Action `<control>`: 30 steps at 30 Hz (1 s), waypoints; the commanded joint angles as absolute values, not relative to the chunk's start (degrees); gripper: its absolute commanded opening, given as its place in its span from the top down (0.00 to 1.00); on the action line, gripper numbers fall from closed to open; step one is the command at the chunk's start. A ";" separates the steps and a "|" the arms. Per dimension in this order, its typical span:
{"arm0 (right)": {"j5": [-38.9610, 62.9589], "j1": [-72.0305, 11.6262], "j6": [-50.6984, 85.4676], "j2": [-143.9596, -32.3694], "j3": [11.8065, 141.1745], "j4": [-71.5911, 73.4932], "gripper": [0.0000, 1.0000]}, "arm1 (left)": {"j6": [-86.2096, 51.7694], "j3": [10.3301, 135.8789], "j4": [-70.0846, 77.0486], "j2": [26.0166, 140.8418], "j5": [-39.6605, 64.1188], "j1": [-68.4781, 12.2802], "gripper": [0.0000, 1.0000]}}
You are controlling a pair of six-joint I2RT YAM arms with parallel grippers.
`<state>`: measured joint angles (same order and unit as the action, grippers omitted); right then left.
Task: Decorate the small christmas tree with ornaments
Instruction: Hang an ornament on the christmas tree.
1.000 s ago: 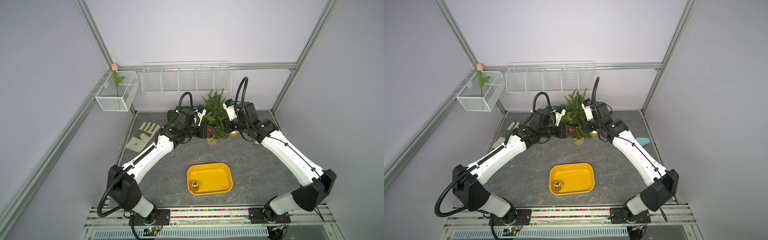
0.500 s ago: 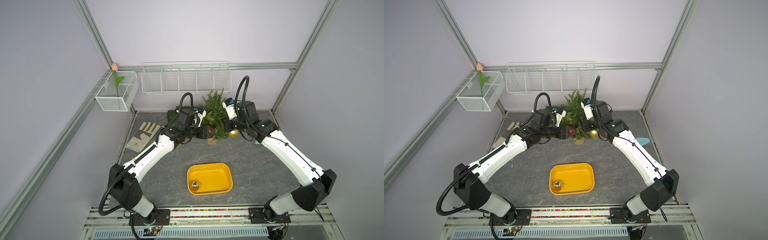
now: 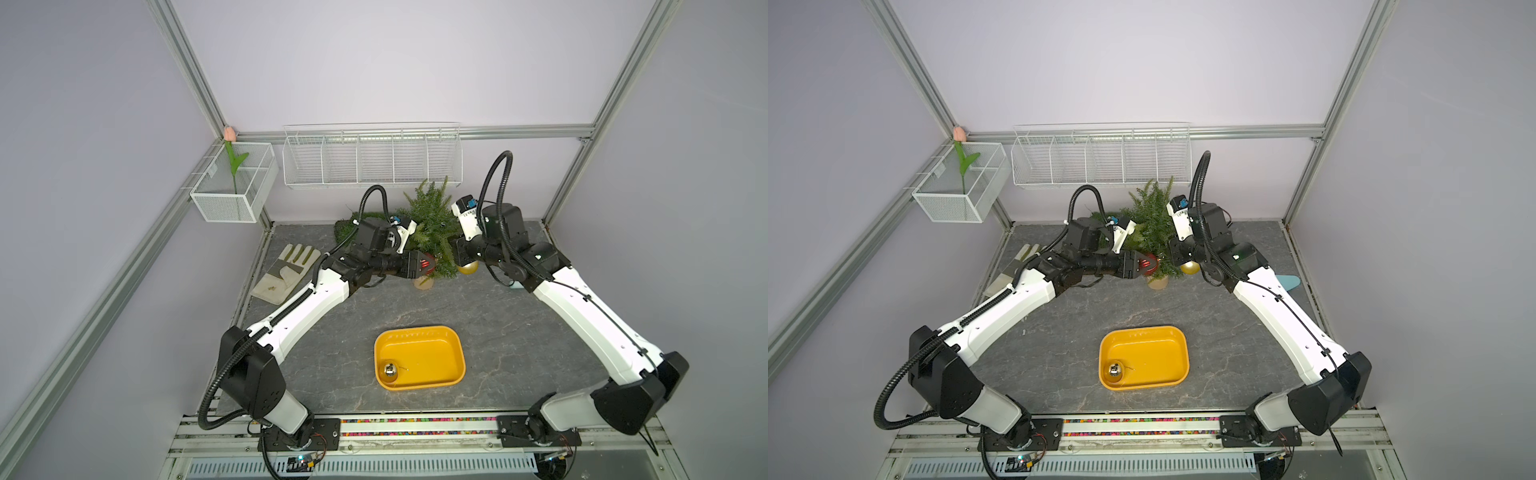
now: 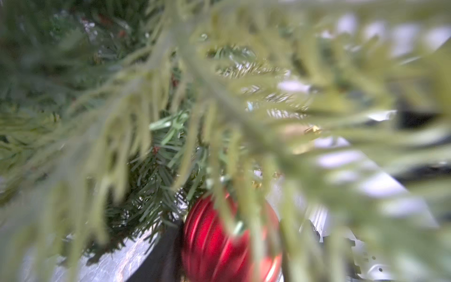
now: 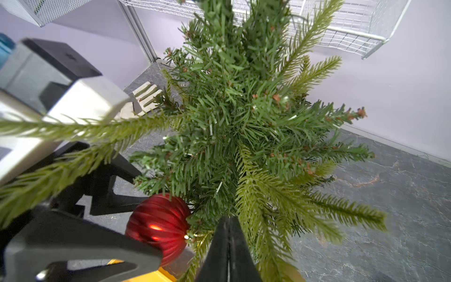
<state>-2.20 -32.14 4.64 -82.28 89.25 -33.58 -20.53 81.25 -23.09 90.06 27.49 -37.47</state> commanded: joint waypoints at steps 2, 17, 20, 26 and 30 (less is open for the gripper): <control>-2.99 -32.42 4.19 -81.03 88.13 -33.82 0.92 | -19.79 83.39 -28.38 91.67 26.22 -37.71 1.00; -3.30 -32.42 4.75 -79.53 88.31 -34.19 0.92 | -19.42 81.77 -28.56 86.76 23.64 -37.97 0.61; -3.51 -32.43 4.69 -78.86 88.21 -34.36 0.91 | -19.45 80.85 -28.63 85.32 23.31 -38.01 0.51; -4.04 -32.44 4.82 -77.50 87.85 -34.79 0.92 | -19.69 79.38 -29.00 84.05 22.31 -37.97 0.42; -4.04 -32.41 4.93 -77.06 87.55 -34.83 0.92 | -20.02 78.61 -29.03 84.06 22.30 -37.97 0.30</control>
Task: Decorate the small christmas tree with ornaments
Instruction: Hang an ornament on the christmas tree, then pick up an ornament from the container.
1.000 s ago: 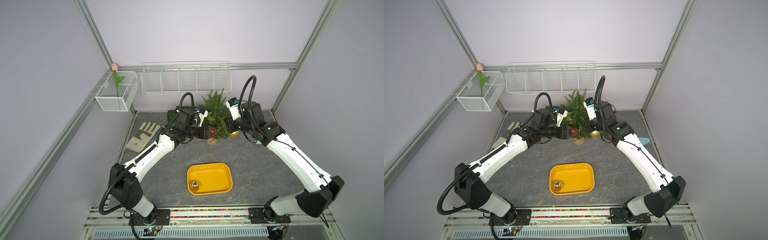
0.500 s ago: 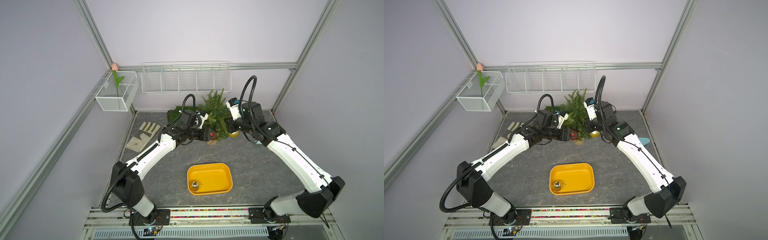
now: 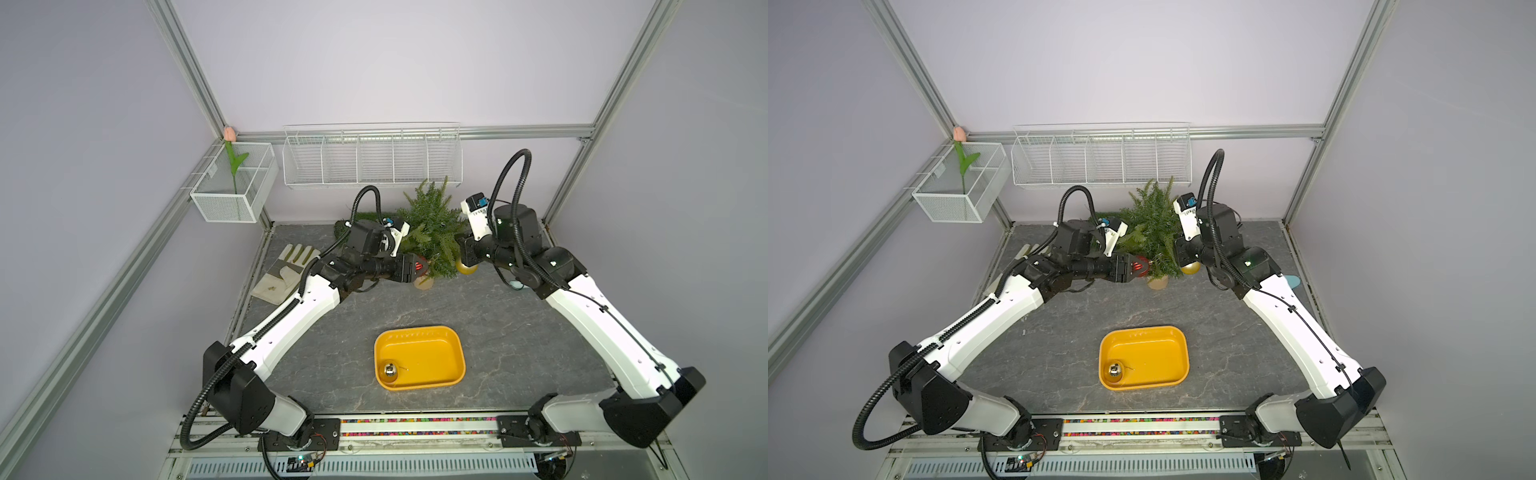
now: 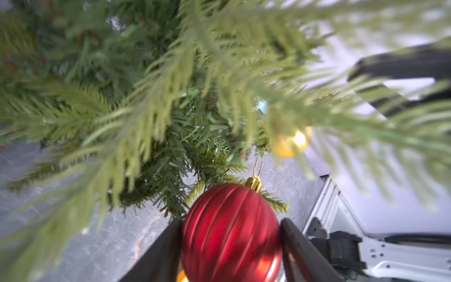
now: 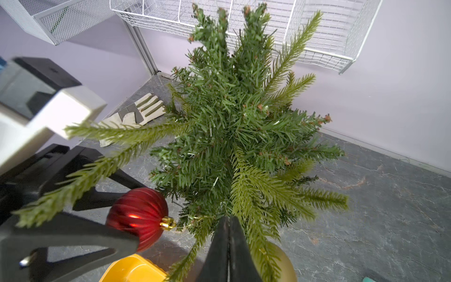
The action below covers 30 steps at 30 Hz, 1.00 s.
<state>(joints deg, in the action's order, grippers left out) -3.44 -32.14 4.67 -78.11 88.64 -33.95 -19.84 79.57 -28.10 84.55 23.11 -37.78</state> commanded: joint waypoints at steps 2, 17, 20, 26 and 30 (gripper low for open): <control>-4.04 -32.38 5.00 -76.96 87.50 -34.83 0.92 | -20.18 78.28 -28.78 84.36 22.21 -37.97 0.27; -3.38 -32.70 5.45 -75.98 87.64 -35.66 0.92 | -18.83 78.49 -30.12 81.17 20.49 -37.97 0.03; -3.09 -33.45 5.84 -75.17 87.42 -36.35 0.92 | -18.59 77.65 -30.59 78.86 17.27 -37.82 0.05; -2.07 -38.22 7.98 -72.63 86.57 -39.41 0.91 | -19.51 74.08 -30.21 74.46 15.83 -34.62 0.09; 0.01 -42.38 11.63 -70.83 82.57 -40.32 0.91 | -19.51 71.98 -31.43 72.04 14.73 -33.01 0.11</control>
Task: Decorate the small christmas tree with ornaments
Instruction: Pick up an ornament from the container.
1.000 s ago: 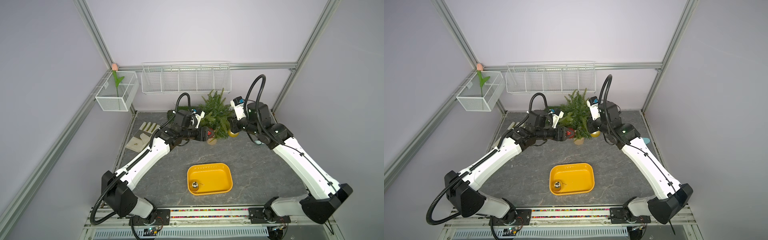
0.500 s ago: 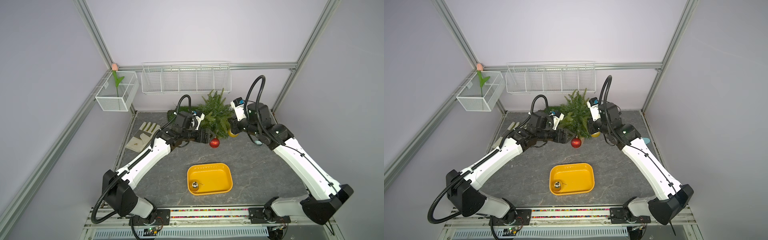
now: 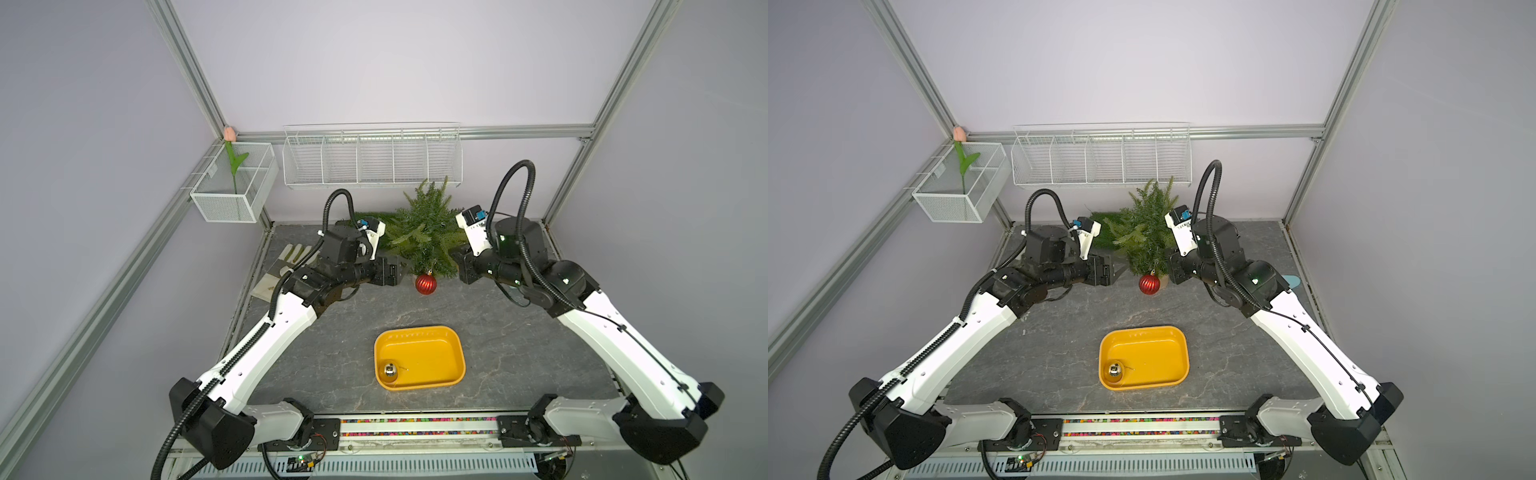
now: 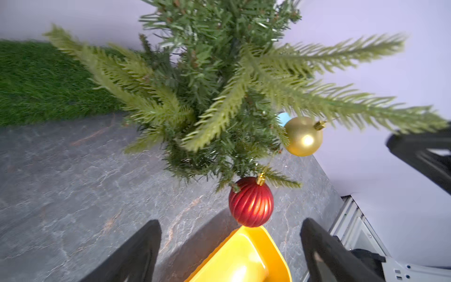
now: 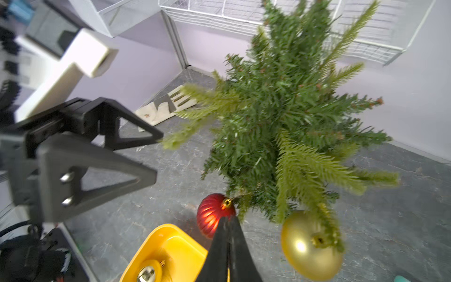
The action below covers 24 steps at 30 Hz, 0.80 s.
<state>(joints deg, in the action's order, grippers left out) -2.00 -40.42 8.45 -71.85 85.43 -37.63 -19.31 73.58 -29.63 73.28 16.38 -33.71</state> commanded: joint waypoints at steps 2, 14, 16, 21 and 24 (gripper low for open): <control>1.76 -44.61 13.63 -70.00 79.58 -39.83 0.90 | -19.20 71.14 -32.67 71.08 13.63 -32.81 0.12; -1.98 -52.87 23.76 -67.19 64.27 -37.66 0.80 | -22.02 66.02 -47.19 67.62 7.08 -41.60 0.22; -3.73 -51.90 24.39 -65.24 63.36 -38.03 0.80 | -25.09 64.47 -49.53 66.77 5.73 -45.23 0.23; -7.10 -46.97 24.40 -58.69 60.66 -38.31 0.78 | -32.09 60.60 -53.25 65.18 4.18 -53.69 0.27; -6.47 -42.71 23.28 -54.95 59.44 -37.90 0.78 | -34.88 59.64 -55.51 67.14 3.89 -58.48 0.28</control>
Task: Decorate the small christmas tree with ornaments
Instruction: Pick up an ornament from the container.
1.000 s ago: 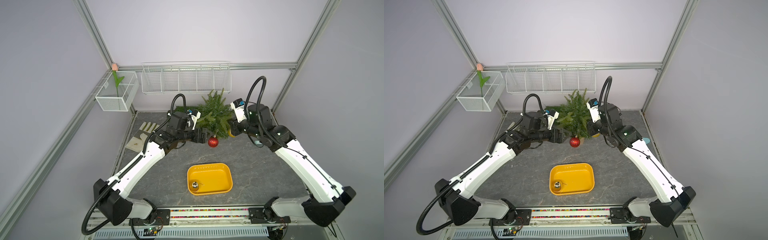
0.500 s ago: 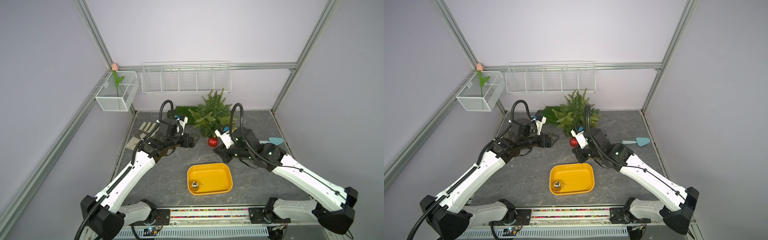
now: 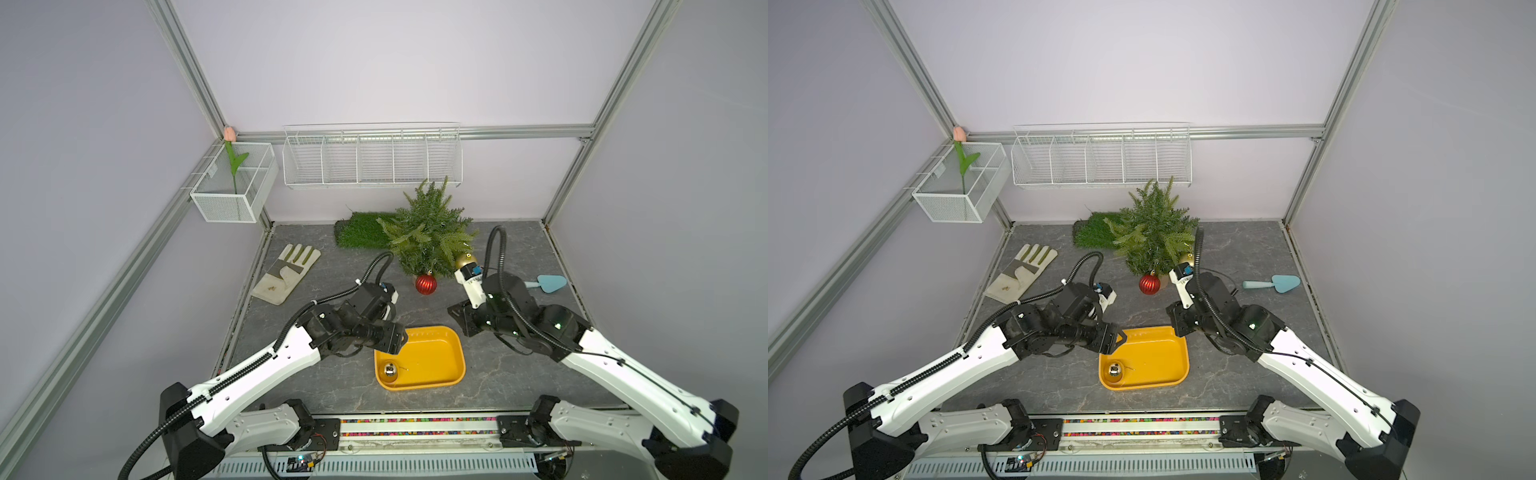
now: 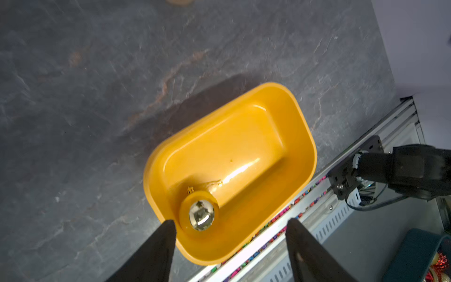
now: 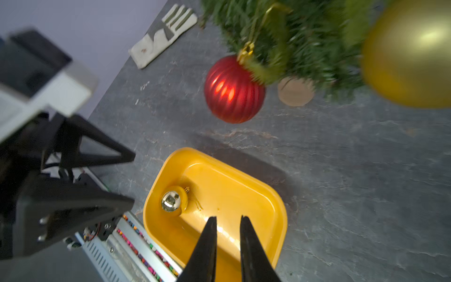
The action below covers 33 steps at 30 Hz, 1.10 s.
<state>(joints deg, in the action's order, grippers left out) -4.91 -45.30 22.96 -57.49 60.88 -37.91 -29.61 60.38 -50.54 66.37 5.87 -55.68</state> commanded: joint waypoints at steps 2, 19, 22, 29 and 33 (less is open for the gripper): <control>-6.07 -40.89 22.23 -53.55 59.57 -38.32 0.77 | -35.74 59.40 -57.26 69.34 3.60 -60.81 0.29; -4.50 -37.06 20.19 -49.24 57.09 -38.05 0.76 | -34.15 59.74 -54.26 90.62 7.26 -63.09 0.30; -4.48 -36.78 19.89 -49.04 56.87 -38.31 0.76 | -33.88 60.57 -52.63 92.95 8.38 -63.06 0.30; -4.31 -36.04 19.44 -48.20 56.79 -38.80 0.76 | -33.43 61.87 -51.37 96.12 9.91 -63.19 0.34; -4.33 -35.77 19.39 -47.58 56.78 -38.96 0.76 | -33.40 62.49 -51.86 95.72 8.97 -63.26 0.38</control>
<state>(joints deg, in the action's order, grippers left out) -4.69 -36.21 20.12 -48.60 57.67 -38.20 -33.23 60.34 -51.33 95.90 9.23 -62.81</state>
